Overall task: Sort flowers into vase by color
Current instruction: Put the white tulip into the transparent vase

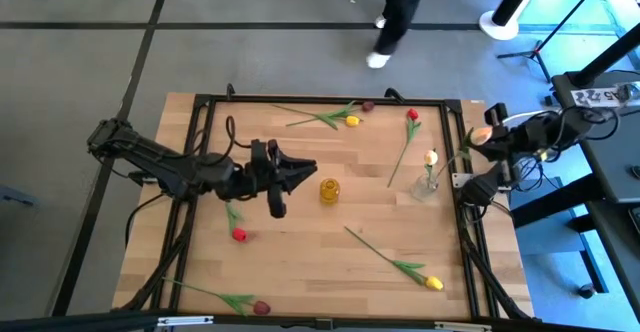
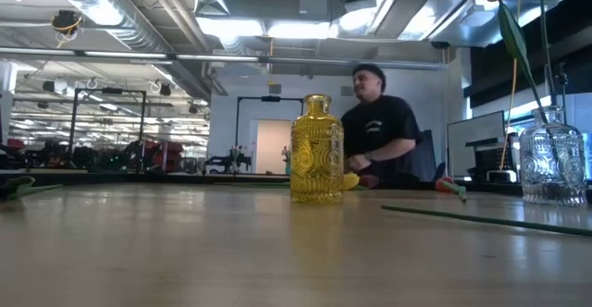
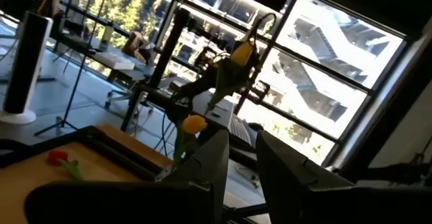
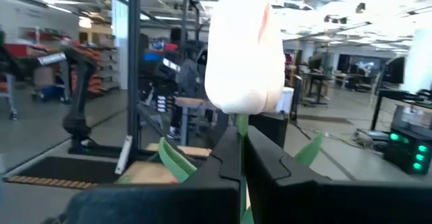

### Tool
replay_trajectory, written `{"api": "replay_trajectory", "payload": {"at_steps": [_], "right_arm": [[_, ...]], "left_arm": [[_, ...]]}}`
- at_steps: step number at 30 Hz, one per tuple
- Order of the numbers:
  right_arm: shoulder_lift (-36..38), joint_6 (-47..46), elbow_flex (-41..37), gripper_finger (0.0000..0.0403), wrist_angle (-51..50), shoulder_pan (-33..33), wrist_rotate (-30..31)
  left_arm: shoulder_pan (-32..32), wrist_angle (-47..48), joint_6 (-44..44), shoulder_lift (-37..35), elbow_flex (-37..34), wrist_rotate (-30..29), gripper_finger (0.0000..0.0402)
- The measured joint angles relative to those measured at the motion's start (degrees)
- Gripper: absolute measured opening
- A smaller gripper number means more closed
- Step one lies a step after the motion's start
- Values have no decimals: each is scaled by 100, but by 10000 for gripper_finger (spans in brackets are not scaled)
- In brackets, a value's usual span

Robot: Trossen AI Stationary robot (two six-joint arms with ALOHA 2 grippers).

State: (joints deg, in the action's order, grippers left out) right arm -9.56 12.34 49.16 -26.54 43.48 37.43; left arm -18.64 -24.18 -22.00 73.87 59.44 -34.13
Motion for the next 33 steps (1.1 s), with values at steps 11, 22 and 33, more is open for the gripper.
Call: {"api": "replay_trajectory", "payload": {"at_steps": [11, 22, 33], "right_arm": [[409, 97, -652, 7, 173, -3, 447], [253, -1640, -521, 33, -1133, -2, 848], [-954, -4019, 1064, 232, -4221, -2, -119]], "left_arm": [[79, -76, -13, 0, 0, 5, 74], [218, 1037, -743, -300, 160, 68, 74], [419, 2874, -478, -141, 1241, 322, 74]]}}
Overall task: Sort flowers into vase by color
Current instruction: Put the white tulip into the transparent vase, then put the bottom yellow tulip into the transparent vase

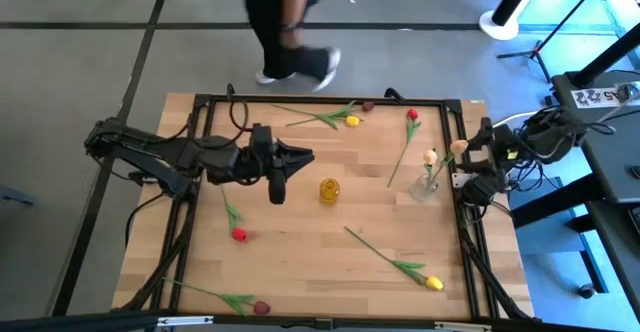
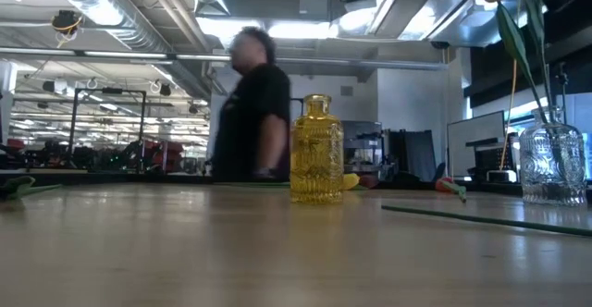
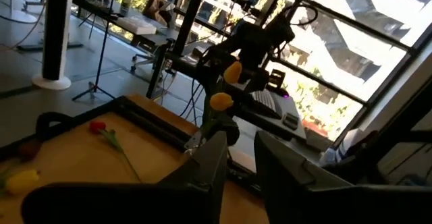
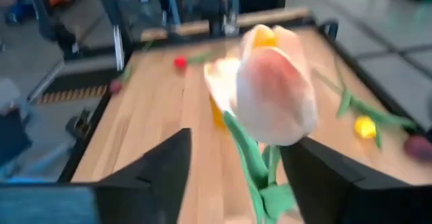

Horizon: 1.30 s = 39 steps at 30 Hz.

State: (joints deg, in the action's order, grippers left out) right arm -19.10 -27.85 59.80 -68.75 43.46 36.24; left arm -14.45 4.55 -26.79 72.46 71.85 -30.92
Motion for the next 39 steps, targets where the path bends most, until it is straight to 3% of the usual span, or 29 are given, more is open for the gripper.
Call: {"api": "replay_trajectory", "payload": {"at_steps": [5, 10, 20, 34, 39], "right_arm": [[-830, -349, 903, 276, -1107, 2, -435], [-1553, -528, 1740, 281, -2137, 2, -811], [-2105, -725, 2582, 280, -2113, 0, -1312], [-3228, -1101, 2616, 280, -1073, 2, -3299], [-3773, -1643, 2593, 280, -1067, 2, -3590]], "left_arm": [[-56, 151, 330, 232, 256, 46, 74], [-189, 153, 446, 334, 324, 158, 74], [-392, 285, 442, 335, 326, 160, 74], [-408, 405, 319, 335, 325, 160, 74], [-406, 440, 379, 335, 326, 146, 74]]}}
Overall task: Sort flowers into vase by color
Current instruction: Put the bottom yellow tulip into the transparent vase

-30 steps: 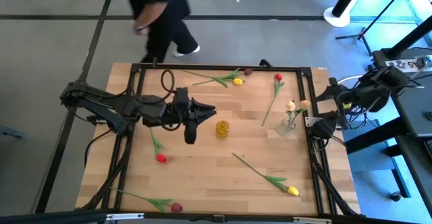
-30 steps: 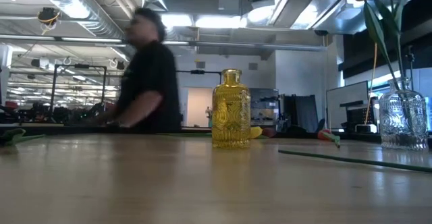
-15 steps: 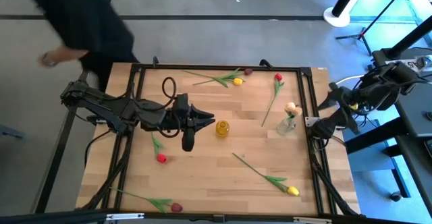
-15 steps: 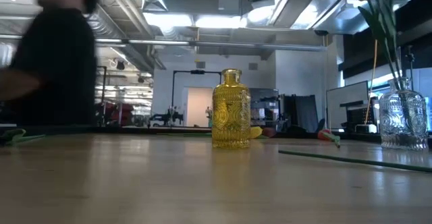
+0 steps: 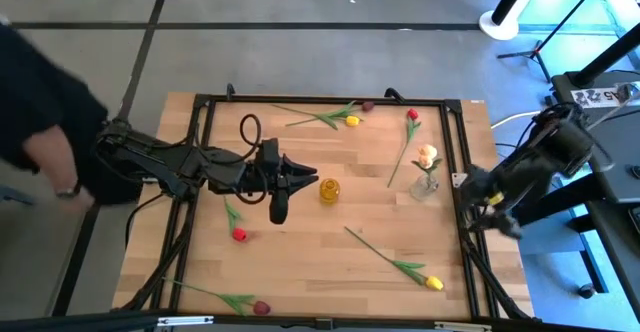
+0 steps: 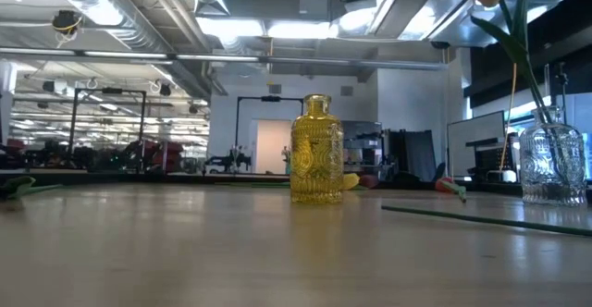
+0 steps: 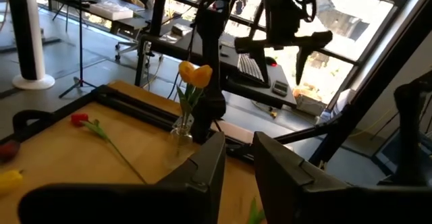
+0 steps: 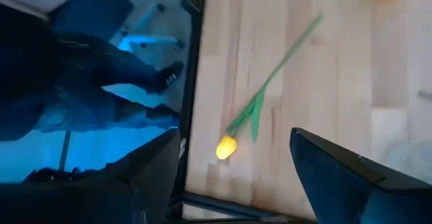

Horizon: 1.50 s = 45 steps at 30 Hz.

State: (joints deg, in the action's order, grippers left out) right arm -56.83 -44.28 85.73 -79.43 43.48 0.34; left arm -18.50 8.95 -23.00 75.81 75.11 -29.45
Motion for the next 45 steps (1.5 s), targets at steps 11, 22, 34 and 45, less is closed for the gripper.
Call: {"api": "replay_trajectory", "payload": {"at_steps": [11, 22, 34, 45], "right_arm": [[-1401, -2157, -814, 280, 131, 220, -972], [-2546, -4045, -1877, 280, 2040, 1122, -576], [-3620, -4140, -3163, 274, 3512, 742, -894], [-3602, -4111, -3805, 141, 4278, 599, -727]], "left_arm": [[-185, 1143, 52, -2, 0, 83, 74], [-535, 1925, -81, -17, -2, 283, 74], [-532, 1877, -90, -17, -2, 451, 74], [-533, 1839, -96, -17, -2, 452, 74]]}}
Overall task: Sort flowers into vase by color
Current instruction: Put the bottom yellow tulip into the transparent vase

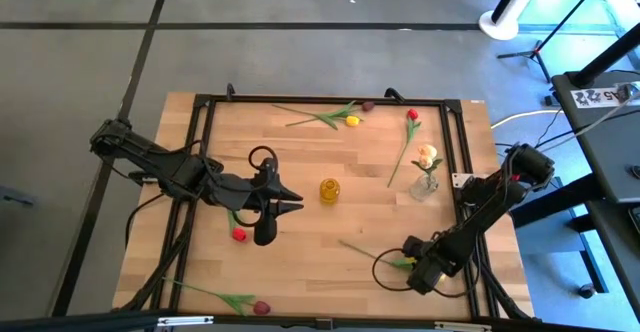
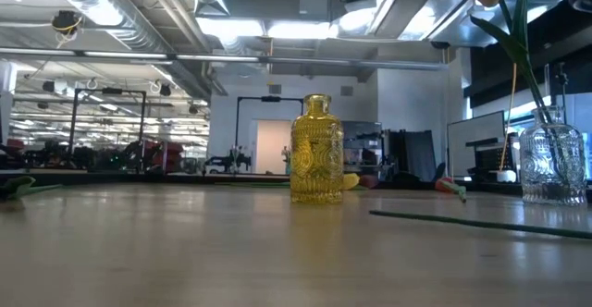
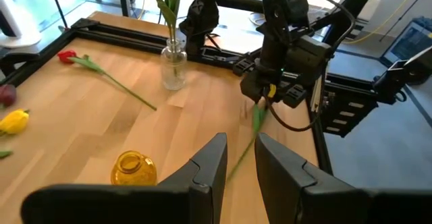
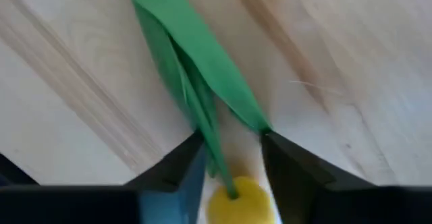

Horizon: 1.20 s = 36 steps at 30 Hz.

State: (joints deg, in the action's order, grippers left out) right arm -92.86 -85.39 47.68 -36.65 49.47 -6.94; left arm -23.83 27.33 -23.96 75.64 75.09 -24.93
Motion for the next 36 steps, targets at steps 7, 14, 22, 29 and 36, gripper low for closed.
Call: {"api": "replay_trajectory", "payload": {"at_steps": [7, 14, 22, 29, 36], "right_arm": [[-16, 483, 53, 36, -107, 0, 43], [166, 934, 850, 15, -222, -50, -379], [953, -152, 2556, 15, -232, -249, -1933], [1958, -1505, 3693, 11, -1984, -480, -1803], [2938, -1316, 4534, 5, -2500, -655, 90]], "left_arm": [[2, 2, 35, 0, 0, -51, 74], [7, 12, 277, 0, 0, -81, 74], [30, 15, 413, -2, 0, -113, 74], [31, 11, 505, -2, 0, -114, 74], [2, 6, 491, -2, 0, -114, 74]]}}
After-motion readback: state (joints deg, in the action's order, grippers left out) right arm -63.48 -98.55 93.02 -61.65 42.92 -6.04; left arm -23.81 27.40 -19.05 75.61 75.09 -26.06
